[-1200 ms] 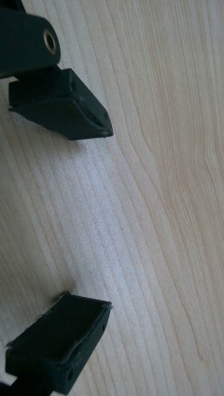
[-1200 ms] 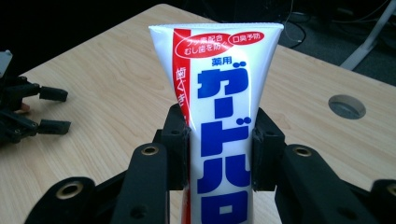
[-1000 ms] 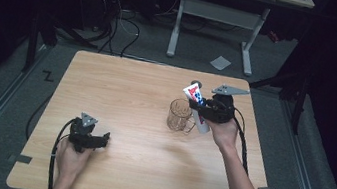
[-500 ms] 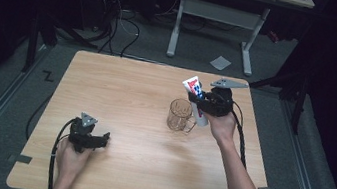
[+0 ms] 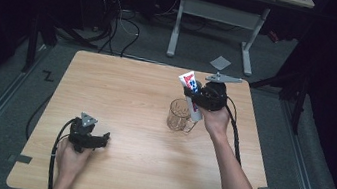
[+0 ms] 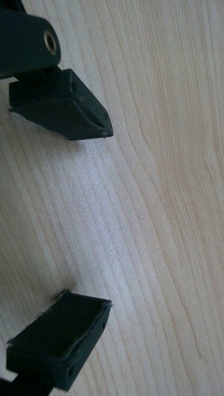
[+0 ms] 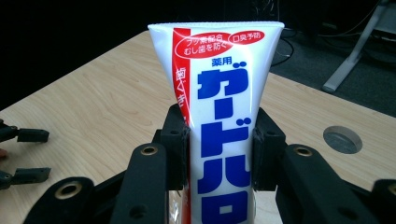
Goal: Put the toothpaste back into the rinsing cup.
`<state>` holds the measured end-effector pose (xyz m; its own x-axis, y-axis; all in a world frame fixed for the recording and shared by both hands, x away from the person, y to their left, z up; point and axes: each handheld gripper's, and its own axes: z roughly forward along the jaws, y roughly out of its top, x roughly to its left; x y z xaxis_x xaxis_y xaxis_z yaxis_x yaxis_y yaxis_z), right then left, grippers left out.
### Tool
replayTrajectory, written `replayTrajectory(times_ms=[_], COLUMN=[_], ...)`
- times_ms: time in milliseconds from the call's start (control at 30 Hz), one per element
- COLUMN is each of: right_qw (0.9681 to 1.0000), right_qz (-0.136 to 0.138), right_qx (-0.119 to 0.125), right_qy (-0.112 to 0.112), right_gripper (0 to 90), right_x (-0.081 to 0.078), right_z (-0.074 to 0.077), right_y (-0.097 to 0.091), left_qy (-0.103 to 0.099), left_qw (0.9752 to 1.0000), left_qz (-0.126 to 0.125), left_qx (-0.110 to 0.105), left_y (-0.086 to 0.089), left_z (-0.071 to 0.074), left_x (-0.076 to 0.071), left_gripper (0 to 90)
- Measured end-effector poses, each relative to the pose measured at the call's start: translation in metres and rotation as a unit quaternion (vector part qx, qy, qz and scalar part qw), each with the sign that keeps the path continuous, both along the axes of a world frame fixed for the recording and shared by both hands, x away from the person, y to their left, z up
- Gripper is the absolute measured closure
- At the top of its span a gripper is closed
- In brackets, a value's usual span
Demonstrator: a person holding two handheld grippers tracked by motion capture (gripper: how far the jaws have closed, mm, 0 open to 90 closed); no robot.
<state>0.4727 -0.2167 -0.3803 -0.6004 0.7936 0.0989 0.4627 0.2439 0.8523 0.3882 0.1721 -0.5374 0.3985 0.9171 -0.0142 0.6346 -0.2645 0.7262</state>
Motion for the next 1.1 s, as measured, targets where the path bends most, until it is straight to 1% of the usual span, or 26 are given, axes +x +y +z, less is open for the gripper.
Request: replayTrajectory(times_ms=[267, 500, 633, 833, 933, 1100], right_qw=[0.9999, 0.9997, 0.9996, 0.9996, 0.9994, 0.9995], right_qz=[-0.006, -0.004, -0.006, -0.013, -0.016, -0.017], right_qx=[-0.008, -0.018, -0.019, -0.020, -0.024, -0.021], right_qy=[-0.002, -0.016, -0.018, -0.016, -0.018, -0.015], right_gripper=[64.6, 64.5, 64.4, 64.2, 64.1, 64.0], right_x=[0.008, 0.011, 0.014, 0.018, 0.019, 0.021], right_z=[-0.001, 0.000, -0.001, -0.004, -0.005, -0.008], right_y=[0.007, 0.015, 0.017, 0.018, 0.019, 0.020], left_qy=[0.000, 0.000, 0.000, 0.000, 0.000, 0.000], left_qw=[1.0000, 1.0000, 1.0000, 1.0000, 1.0000, 1.0000], left_qz=[-0.001, -0.001, -0.001, -0.001, -0.001, -0.001], left_qx=[0.000, 0.000, 0.000, 0.000, 0.000, 0.000], left_y=[0.000, 0.000, 0.000, 0.000, 0.000, 0.000], left_z=[0.000, 0.000, 0.000, 0.000, 0.000, 0.000], left_x=[0.000, 0.000, 0.000, 0.000, 0.000, 0.000], left_gripper=[15.0, 15.1, 15.1, 15.1, 15.1, 15.1])
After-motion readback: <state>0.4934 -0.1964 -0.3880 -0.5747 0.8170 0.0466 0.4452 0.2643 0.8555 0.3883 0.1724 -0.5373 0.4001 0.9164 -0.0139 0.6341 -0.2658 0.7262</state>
